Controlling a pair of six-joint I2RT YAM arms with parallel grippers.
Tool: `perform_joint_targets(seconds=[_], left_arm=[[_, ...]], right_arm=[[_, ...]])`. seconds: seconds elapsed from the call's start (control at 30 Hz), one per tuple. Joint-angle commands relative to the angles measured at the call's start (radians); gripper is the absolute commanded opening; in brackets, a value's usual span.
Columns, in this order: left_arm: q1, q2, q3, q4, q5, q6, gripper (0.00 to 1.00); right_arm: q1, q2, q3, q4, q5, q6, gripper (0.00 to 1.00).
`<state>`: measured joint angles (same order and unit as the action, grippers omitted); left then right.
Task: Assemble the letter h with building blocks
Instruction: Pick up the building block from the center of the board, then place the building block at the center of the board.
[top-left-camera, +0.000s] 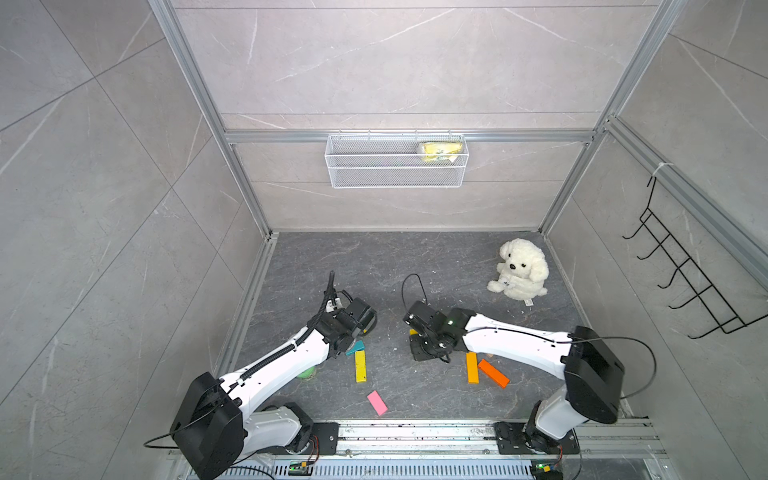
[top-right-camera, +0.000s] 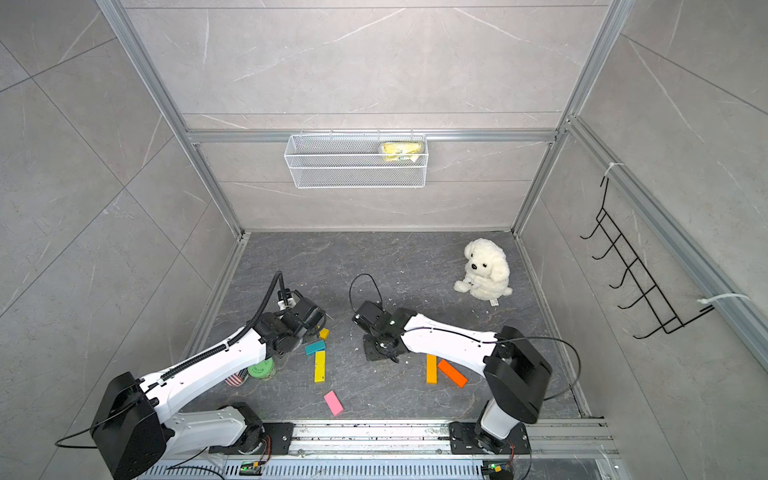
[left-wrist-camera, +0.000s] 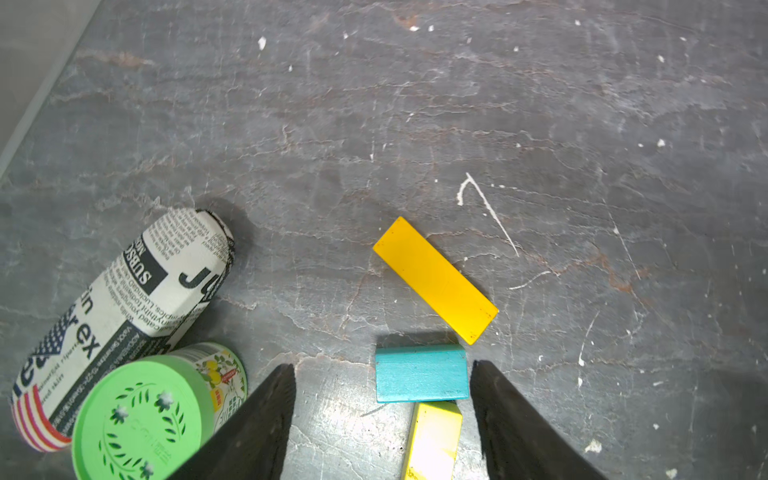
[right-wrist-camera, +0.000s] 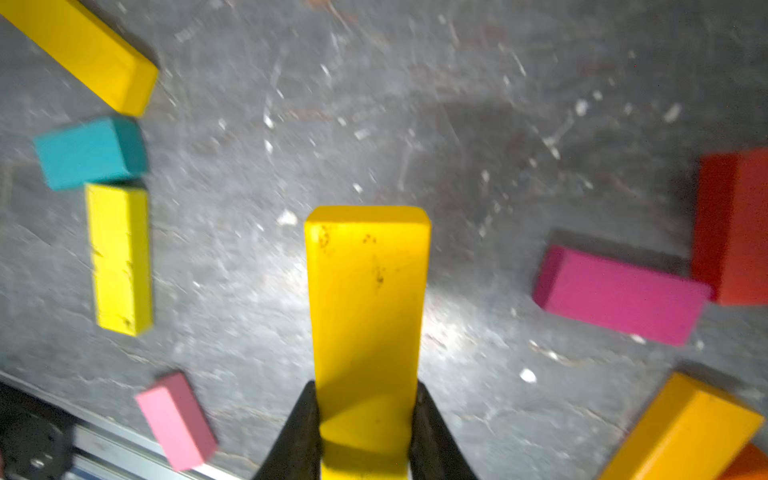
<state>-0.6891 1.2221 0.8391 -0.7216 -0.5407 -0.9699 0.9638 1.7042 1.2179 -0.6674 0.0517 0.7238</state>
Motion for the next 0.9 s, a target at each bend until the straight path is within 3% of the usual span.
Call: perform_joint_targets(seconds=[0.0,0.3,0.87], left_arm=[[0.04,-0.049,-0.012,-0.038,0.051,-0.068,0.72],[0.086,-0.093,-0.04,-0.061,0.064,-0.051,0.72],[0.094,-0.036,-0.029,-0.025,0.108,-0.036,0.71]], right_arm=[[0.013,0.146,0.116,0.023,0.07,0.081,0.16],[0.017,0.417,0.442,-0.153,0.23,0.12,0.16],[0.008,0.617,0.68,-0.297,0.191,0.161,0.24]])
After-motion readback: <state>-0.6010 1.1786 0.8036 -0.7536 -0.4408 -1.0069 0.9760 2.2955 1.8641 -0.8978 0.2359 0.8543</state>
